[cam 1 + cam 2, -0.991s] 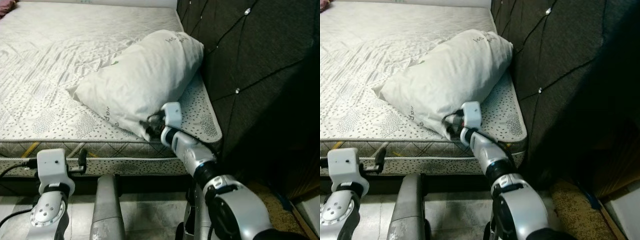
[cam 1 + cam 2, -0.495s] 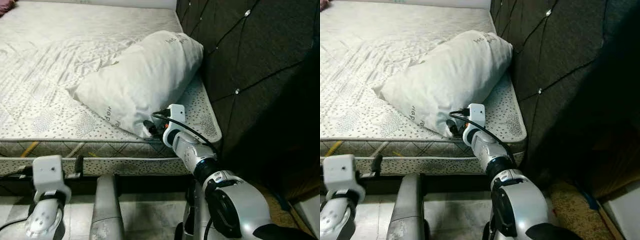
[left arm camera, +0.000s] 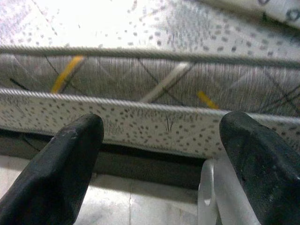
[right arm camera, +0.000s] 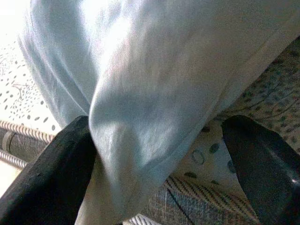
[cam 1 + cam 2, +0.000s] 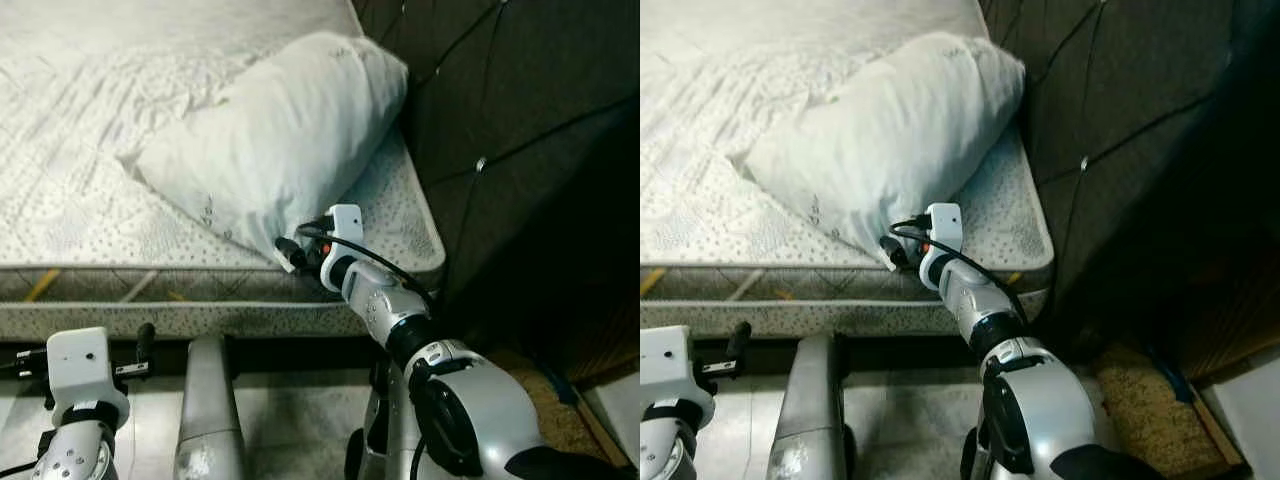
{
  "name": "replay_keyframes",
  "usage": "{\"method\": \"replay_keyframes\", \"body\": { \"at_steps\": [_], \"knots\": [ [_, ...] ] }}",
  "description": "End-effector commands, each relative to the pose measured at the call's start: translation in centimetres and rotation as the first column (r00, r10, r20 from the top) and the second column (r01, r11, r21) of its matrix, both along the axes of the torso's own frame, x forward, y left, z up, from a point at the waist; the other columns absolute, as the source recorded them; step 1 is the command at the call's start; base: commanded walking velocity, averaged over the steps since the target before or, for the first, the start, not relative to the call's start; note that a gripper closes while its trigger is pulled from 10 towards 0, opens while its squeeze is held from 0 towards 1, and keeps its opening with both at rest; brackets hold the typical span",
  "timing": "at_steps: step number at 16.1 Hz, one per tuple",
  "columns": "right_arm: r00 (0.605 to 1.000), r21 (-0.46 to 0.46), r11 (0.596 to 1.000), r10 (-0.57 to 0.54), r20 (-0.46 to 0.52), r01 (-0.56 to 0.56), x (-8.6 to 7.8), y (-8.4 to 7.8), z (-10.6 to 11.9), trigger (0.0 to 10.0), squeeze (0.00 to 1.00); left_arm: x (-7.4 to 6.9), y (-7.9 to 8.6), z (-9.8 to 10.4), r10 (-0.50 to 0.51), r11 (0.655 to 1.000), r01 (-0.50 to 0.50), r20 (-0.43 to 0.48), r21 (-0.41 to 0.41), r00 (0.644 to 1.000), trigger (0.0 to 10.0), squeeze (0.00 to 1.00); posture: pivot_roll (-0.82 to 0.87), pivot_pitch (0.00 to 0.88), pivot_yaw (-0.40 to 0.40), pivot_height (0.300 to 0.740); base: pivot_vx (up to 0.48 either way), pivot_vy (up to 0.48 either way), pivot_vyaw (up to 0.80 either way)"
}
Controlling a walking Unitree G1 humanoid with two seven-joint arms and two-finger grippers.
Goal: Clean up the room
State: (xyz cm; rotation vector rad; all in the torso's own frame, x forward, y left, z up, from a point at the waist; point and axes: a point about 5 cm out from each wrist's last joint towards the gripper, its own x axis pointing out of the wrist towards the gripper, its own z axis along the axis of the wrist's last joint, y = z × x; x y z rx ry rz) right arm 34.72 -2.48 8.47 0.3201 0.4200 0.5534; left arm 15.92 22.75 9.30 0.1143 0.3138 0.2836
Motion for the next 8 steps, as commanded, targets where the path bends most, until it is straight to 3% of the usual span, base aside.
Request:
{"method": "replay_keyframes", "body": {
  "at_steps": [1,4,5,6,8],
  "knots": [
    [0.975,0.185,0.957,0.219,0.036,-0.222,-3.2,10.2,3.5,10.0,0.0,-0.3,-0.2,0.2,0.0,1.0,0.0,-0.007,0.004,1.0,10.0,0.0,0.35,0.113,-0.076,0.465,0.0,0.0,0.0],
    [0.979,0.224,0.953,0.198,0.041,-0.203,-2.9,10.8,4.5,10.0,0.0,-0.9,0.1,0.4,0.015,1.0,-0.014,-0.014,0.014,1.0,10.0,0.0,0.39,0.127,-0.087,0.465,0.0,0.0,0.0],
    [0.978,0.237,0.949,0.199,0.055,-0.206,-2.9,11.3,5.3,4.7,0.0,-1.1,0.3,0.5,0.026,1.0,-0.026,-0.015,0.018,1.0,10.0,0.0,0.39,0.123,-0.092,0.465,0.0,0.0,0.0],
    [0.978,0.255,0.944,0.192,0.083,-0.207,-2.6,11.8,6.5,0.0,0.0,-1.3,0.3,0.5,0.032,0.999,-0.031,-0.017,0.019,0.999,10.0,0.0,0.39,0.121,-0.093,0.465,0.0,0.0,0.0],
    [0.98,0.276,0.941,0.172,0.102,-0.194,-2.2,12.1,7.8,0.0,0.0,-1.0,0.1,0.5,0.026,0.999,-0.026,-0.013,0.02,1.0,10.0,0.0,0.39,0.116,-0.094,0.465,0.0,0.0,0.0]
  ]
}}
